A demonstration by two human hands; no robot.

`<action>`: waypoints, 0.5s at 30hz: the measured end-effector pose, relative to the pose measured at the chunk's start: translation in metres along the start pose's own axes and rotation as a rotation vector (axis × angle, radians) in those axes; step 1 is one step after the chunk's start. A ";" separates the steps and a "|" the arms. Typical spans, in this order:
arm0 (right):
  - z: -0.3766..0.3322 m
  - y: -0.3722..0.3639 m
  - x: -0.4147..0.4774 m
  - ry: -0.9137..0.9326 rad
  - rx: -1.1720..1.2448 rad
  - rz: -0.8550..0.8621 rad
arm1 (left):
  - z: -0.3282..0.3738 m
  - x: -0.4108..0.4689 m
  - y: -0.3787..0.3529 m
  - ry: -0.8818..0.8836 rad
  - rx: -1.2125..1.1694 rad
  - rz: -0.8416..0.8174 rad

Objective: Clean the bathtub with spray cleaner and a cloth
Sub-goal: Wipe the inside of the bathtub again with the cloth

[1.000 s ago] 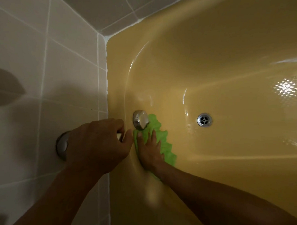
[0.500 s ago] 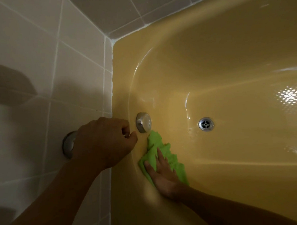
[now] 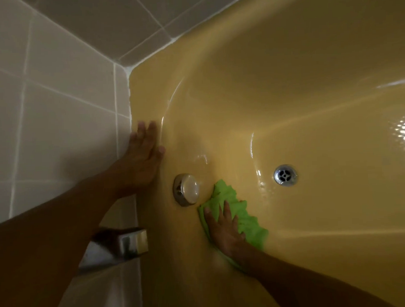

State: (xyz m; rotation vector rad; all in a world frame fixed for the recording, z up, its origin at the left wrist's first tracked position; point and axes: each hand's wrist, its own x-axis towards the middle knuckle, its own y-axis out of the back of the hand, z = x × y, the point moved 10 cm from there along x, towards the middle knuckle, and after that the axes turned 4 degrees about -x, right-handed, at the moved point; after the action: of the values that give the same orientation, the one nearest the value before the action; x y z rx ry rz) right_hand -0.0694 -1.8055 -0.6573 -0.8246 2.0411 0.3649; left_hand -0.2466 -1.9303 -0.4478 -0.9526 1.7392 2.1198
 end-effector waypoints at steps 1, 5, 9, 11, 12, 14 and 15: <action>-0.006 0.005 0.009 -0.013 0.036 0.026 | 0.002 0.008 0.001 -0.040 0.032 0.047; -0.041 0.027 0.047 0.032 0.176 0.102 | 0.018 0.026 0.010 -0.230 0.120 0.298; -0.099 0.065 0.069 0.218 0.355 0.145 | 0.024 0.037 0.018 -0.315 0.174 0.409; -0.126 0.086 0.072 0.257 0.470 0.165 | 0.027 0.041 0.020 -0.333 0.172 0.416; -0.138 0.093 0.072 0.283 0.502 0.166 | 0.028 0.042 0.022 -0.338 0.167 0.420; -0.152 0.101 0.070 0.348 0.536 0.158 | 0.030 0.043 0.024 -0.352 0.170 0.442; -0.154 0.101 0.069 0.385 0.544 0.143 | 0.031 0.044 0.024 -0.357 0.171 0.451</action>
State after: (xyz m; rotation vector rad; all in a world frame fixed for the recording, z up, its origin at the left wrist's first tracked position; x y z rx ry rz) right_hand -0.2607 -1.8424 -0.6311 -0.4319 2.3969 -0.2938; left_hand -0.3036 -1.9174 -0.4530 -0.1234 2.0311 2.1659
